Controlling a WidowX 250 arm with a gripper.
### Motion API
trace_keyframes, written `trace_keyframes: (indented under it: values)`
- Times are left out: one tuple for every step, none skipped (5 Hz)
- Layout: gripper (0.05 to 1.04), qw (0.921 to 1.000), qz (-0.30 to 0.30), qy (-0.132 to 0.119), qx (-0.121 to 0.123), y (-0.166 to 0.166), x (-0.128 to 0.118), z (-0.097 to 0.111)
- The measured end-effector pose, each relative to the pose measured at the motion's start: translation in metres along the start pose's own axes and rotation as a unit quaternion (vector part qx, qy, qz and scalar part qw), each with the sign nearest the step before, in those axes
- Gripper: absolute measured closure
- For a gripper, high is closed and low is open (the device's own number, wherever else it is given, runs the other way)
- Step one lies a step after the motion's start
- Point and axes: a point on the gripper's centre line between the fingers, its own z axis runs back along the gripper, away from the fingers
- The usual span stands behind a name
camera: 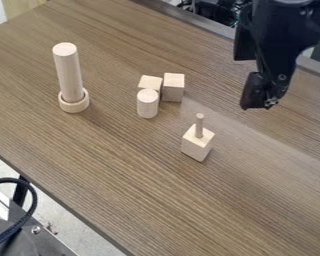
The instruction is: Put the cube with figure on top of the two other cubes
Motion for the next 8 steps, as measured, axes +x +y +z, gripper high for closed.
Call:
trace_keyframes:
  values:
    - [0.083,0.9999,-0.002,0.011,-0.006,-0.003,-0.003,-0.006]
    - [0.083,0.9995,0.022,0.02,-0.011,0.004,-0.02,-0.005]
    - [0.083,0.9979,0.063,0.016,-0.01,0.014,-0.041,0.002]
    - [0.083,0.9947,0.1,0.021,-0.012,0.018,-0.066,0.003]
    - [0.083,0.992,0.122,0.031,-0.016,0.018,-0.082,-0.006]
    - [0.083,0.989,0.144,0.029,-0.012,0.021,-0.086,-0.012]
    - [0.083,0.9862,0.158,0.044,-0.025,0.018,-0.084,-0.03]
    - [0.083,0.9767,0.21,0.037,-0.023,0.012,-0.08,-0.038]
